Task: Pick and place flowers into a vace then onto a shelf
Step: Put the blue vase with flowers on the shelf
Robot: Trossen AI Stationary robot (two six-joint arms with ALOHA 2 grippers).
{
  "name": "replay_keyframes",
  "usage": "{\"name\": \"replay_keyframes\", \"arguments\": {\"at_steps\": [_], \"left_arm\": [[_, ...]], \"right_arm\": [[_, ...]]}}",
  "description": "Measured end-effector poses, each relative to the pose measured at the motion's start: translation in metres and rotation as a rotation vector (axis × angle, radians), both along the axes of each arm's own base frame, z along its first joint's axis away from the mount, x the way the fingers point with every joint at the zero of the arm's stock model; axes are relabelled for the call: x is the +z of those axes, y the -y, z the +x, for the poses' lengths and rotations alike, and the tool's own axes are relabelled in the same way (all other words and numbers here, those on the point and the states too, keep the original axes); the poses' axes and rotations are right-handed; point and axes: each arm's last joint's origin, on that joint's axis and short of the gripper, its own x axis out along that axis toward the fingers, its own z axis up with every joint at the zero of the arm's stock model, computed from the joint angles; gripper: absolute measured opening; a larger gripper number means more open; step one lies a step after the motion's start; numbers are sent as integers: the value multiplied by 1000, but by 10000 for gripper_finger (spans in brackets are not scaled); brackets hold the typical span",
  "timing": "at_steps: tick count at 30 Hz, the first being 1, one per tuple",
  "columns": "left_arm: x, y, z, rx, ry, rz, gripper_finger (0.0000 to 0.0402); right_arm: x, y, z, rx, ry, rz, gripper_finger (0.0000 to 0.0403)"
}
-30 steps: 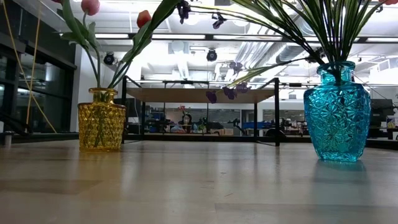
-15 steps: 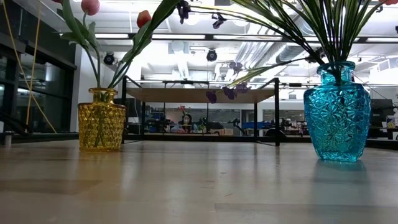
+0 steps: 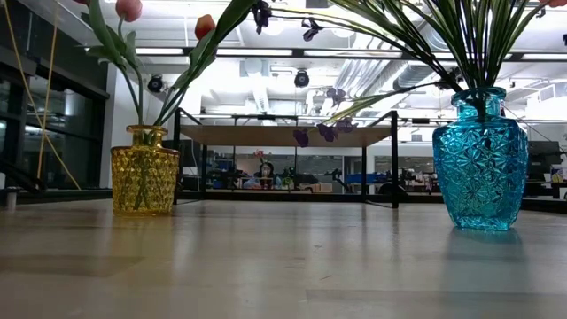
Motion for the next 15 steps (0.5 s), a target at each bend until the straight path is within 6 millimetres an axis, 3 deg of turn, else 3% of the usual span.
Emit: {"name": "replay_keyframes", "arguments": {"at_steps": [6,15], "left_arm": [[0,0,0,3,2,-1,232],[0,0,0,10,9,-19,232]], "right_arm": [[-34,-2,6,-51,-40,-98,142],[-75,-3,15,-48,101,-152,142]]}}
